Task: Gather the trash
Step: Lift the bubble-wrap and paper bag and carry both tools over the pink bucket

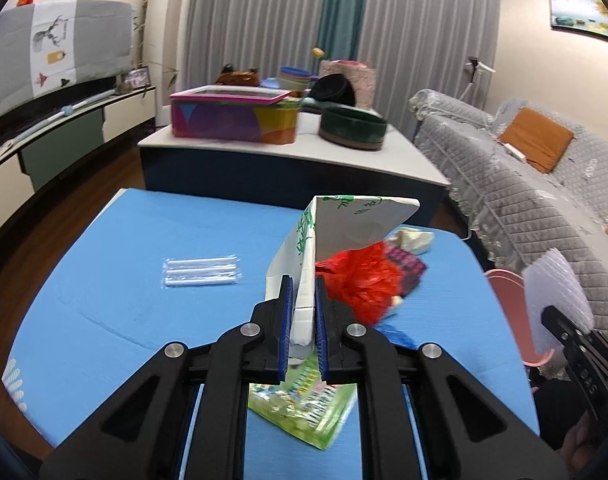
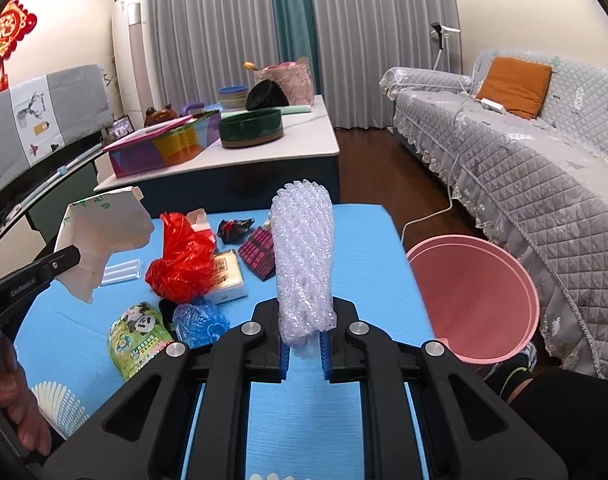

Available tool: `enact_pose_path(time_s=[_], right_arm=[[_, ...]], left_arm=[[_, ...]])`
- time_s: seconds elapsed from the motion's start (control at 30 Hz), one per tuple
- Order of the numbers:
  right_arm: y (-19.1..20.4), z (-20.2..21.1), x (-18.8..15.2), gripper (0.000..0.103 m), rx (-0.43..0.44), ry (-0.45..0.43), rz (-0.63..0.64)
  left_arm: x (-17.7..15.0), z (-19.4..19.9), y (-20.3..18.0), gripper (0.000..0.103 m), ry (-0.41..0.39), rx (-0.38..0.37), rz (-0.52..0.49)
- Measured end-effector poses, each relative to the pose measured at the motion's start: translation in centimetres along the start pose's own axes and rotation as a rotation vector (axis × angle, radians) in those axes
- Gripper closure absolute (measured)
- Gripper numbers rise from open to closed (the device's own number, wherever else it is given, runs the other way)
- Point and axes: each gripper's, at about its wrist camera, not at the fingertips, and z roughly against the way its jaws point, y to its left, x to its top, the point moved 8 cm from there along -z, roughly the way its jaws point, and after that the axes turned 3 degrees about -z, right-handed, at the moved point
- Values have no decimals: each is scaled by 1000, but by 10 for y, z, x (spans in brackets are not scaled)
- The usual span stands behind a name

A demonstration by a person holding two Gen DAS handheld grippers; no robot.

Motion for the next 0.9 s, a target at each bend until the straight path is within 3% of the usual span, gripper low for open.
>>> enact_pose_path(time_s=[0.33, 0.9], right_arm=[[-38, 14, 17, 91, -55, -58, -32], [-179, 10, 32, 91, -292, -106, -193]], left_arm=[[9, 9, -50, 92, -10, -110, -33], [23, -31, -188, 92, 37, -350, -104]])
